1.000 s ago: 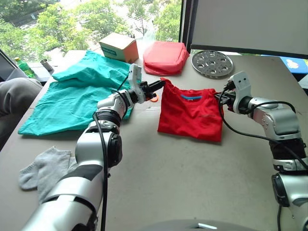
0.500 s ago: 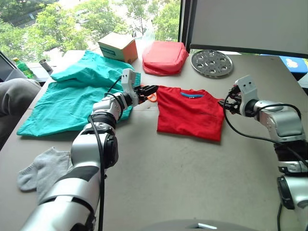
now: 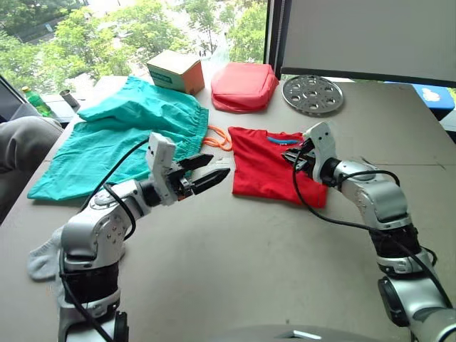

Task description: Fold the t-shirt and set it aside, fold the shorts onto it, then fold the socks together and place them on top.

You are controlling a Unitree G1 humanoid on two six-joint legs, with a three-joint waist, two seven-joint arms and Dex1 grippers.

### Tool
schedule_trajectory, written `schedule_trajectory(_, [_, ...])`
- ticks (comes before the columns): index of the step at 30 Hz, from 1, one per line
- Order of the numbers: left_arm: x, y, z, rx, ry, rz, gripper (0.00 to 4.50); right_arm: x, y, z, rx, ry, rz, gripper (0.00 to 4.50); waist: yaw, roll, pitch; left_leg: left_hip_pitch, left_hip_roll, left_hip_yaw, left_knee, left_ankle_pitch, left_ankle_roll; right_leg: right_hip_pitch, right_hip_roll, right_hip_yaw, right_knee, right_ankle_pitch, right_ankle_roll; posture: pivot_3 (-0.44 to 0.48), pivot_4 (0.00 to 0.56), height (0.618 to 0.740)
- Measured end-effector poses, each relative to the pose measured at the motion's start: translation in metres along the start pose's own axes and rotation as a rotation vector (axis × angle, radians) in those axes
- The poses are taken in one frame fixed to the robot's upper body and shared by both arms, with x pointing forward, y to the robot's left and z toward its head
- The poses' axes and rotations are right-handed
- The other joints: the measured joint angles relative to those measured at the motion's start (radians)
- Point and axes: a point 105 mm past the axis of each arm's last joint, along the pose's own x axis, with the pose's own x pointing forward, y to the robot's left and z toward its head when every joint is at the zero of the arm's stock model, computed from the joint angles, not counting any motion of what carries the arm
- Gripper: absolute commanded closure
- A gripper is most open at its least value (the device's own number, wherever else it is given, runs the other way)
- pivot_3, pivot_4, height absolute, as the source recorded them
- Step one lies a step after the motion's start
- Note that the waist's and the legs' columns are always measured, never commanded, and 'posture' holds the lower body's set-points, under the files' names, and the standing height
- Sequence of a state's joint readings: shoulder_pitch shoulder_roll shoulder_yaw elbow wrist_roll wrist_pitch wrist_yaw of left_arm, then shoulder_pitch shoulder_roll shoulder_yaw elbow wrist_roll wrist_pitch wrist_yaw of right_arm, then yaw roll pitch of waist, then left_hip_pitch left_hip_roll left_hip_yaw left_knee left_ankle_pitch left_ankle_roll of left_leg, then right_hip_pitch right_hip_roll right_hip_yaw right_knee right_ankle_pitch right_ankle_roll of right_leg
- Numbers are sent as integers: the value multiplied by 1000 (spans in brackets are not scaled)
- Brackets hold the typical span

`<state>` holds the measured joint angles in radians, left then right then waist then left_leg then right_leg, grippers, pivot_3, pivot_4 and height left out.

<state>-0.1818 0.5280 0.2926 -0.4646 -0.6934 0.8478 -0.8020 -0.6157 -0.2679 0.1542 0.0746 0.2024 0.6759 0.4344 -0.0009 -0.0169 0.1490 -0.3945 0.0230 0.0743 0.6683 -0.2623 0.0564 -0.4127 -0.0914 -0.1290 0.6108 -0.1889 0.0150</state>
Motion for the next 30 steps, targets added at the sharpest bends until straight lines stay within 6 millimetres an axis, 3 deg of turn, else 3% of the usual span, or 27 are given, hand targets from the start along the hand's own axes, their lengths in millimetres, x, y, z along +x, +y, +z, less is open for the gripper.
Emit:
schedule_trajectory(4, [-13,-14,-15,2,35,47,413,26,-11,-32,34,130,-109,4414,1,-1,-1,-1,-1,-1,0,2,4,1,2,1,0,1,-1,0,150,739])
schedule_trajectory(6, [-16,-19,-18,6,48,54,413,29,-9,-31,31,115,-103,4414,0,0,-1,-1,0,-1,0,2,4,1,3,1,0,0,0,0,150,739])
schedule_trajectory(8, [-17,-23,-15,29,46,49,413,26,-2,-32,45,93,-61,3887,-1,0,-1,0,0,-1,-1,2,4,1,4,1,-1,-1,1,0,150,739])
schedule_trajectory(10, [-20,-23,-14,41,44,54,413,17,8,-32,64,49,-12,3075,-1,2,0,0,0,-1,-1,1,3,1,3,2,-1,-1,1,0,150,739])
schedule_trajectory(11, [-20,-23,-13,45,42,51,413,11,9,-30,75,29,-5,2912,-1,2,0,-1,0,-1,-1,1,3,0,4,2,-1,-1,1,0,150,739])
schedule_trajectory(14, [-27,-23,-11,69,52,53,413,-31,11,-16,97,-43,17,1514,12,4,1,-2,0,-2,-2,1,3,0,3,1,-2,-1,2,0,150,739])
schedule_trajectory(16, [-29,-25,-9,94,53,31,413,-61,1,-4,114,-70,-33,801,14,5,1,-2,0,-2,-2,-1,1,-1,3,1,-3,-2,0,0,150,739])
schedule_trajectory(18, [-31,-30,-12,90,59,-3,413,-90,-3,-19,163,-11,-102,48,17,5,-1,-2,0,-2,-3,-3,4,-1,3,0,-3,-3,0,0,150,739])
schedule_trajectory(22, [-30,-38,-14,106,67,-63,413,-111,-9,-54,273,122,-238,48,13,6,-1,-2,1,0,-3,-3,4,-2,2,1,-4,-3,0,0,150,739])
schedule_trajectory(25, [-29,-41,-17,105,72,-88,413,-109,-7,-73,351,167,-303,48,11,7,-1,-2,2,0,-4,-3,4,-3,3,1,-3,-3,0,0,150,739])
schedule_trajectory(30, [-30,-46,-23,118,93,-117,413,-91,0,-72,445,125,-309,48,9,7,-2,-2,2,0,-5,-3,4,-4,4,1,-4,-3,0,0,150,739])
